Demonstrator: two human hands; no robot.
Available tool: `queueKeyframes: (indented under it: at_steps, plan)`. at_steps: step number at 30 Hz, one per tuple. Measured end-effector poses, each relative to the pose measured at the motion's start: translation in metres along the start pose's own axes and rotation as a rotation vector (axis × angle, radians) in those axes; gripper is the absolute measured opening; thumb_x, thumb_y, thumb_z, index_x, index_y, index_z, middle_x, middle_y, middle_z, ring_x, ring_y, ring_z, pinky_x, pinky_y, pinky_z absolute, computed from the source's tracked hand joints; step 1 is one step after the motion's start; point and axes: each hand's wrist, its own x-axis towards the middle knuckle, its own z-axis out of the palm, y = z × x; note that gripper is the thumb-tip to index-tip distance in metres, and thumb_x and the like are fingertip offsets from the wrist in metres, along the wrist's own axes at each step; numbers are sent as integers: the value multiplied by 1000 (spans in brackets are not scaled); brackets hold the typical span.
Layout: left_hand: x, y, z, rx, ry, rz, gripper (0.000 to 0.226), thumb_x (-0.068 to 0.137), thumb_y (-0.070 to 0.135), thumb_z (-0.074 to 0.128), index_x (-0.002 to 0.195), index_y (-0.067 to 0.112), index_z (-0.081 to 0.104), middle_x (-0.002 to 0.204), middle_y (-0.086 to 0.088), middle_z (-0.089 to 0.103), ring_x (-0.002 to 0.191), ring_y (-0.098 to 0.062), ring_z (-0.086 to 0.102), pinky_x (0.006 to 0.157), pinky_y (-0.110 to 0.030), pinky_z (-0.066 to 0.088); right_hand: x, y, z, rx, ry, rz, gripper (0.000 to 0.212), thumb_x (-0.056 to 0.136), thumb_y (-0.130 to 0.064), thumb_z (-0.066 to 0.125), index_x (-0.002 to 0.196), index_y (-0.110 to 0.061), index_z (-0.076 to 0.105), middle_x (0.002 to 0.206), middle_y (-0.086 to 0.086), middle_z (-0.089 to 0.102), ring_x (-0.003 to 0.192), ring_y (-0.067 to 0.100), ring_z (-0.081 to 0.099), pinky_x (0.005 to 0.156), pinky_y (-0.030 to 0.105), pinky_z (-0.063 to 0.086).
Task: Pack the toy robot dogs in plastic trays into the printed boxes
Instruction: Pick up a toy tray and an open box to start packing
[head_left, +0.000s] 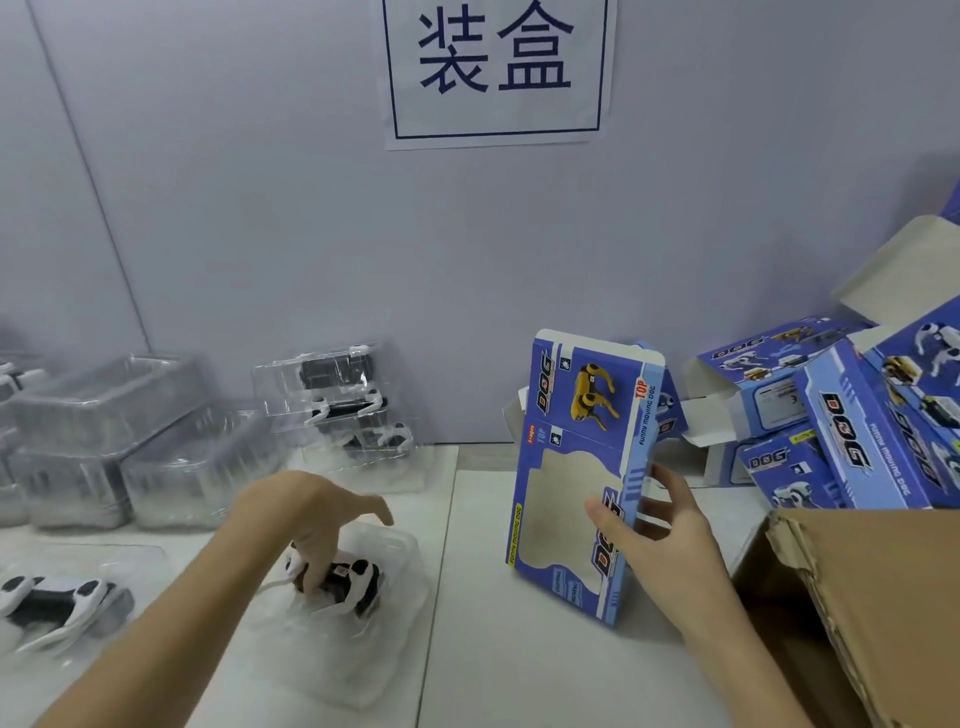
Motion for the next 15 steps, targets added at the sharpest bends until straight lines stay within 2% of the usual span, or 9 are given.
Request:
queueKeyframes:
  at_steps: [2, 4, 7, 9, 11, 13, 15]
  plan:
    - [13, -8, 2, -85, -14, 53, 88, 82, 16, 86, 151, 47, 40, 151, 9, 51, 131, -18, 57, 104, -33, 53, 0, 0, -1, 0, -4, 1, 79, 57, -60, 80, 128, -44, 49, 88, -24, 74, 95, 7, 72, 74, 27, 59]
    - [22, -19, 5, -107, 69, 125, 67, 77, 20, 88, 133, 43, 60, 132, 13, 63, 123, -13, 62, 101, -33, 56, 0, -1, -1, -1, -8, 2, 80, 58, -60, 80, 129, -43, 49, 88, -26, 73, 94, 4, 71, 74, 25, 59]
    - [26, -39, 8, -237, 248, 191, 51, 70, 25, 91, 114, 37, 67, 108, 18, 69, 101, -11, 70, 86, -32, 62, -1, -3, -1, 2, -19, 15, 73, 60, -61, 79, 125, -47, 50, 89, -28, 73, 91, 0, 71, 72, 22, 57]
    - [25, -54, 10, -515, 411, 251, 46, 67, 29, 90, 108, 31, 68, 100, 11, 74, 88, -14, 73, 69, -30, 62, -3, -5, 0, 8, -32, 15, 63, 60, -64, 78, 116, -52, 52, 91, -36, 70, 89, -7, 69, 69, 18, 55]
    - [21, -59, 13, -863, 616, 295, 45, 64, 37, 89, 103, 24, 71, 88, 4, 76, 74, -14, 72, 62, -26, 56, -4, -9, 0, 33, -52, 35, 57, 60, -64, 78, 110, -56, 53, 90, -33, 71, 89, -10, 69, 62, 13, 54]
    - [23, -51, 17, -1206, 808, 270, 47, 64, 39, 87, 104, 21, 72, 84, 0, 75, 72, -15, 68, 66, -27, 50, -6, -13, -1, 55, -97, 69, 59, 61, -61, 80, 113, -55, 55, 92, -20, 76, 86, -3, 73, 58, 13, 54]
    - [32, -32, 21, -1520, 927, 228, 43, 70, 33, 88, 104, 14, 70, 87, -1, 73, 79, -20, 66, 71, -34, 50, -8, -17, -3, 62, -193, 93, 66, 64, -56, 84, 124, -50, 58, 102, -12, 77, 90, 5, 75, 68, 18, 57]
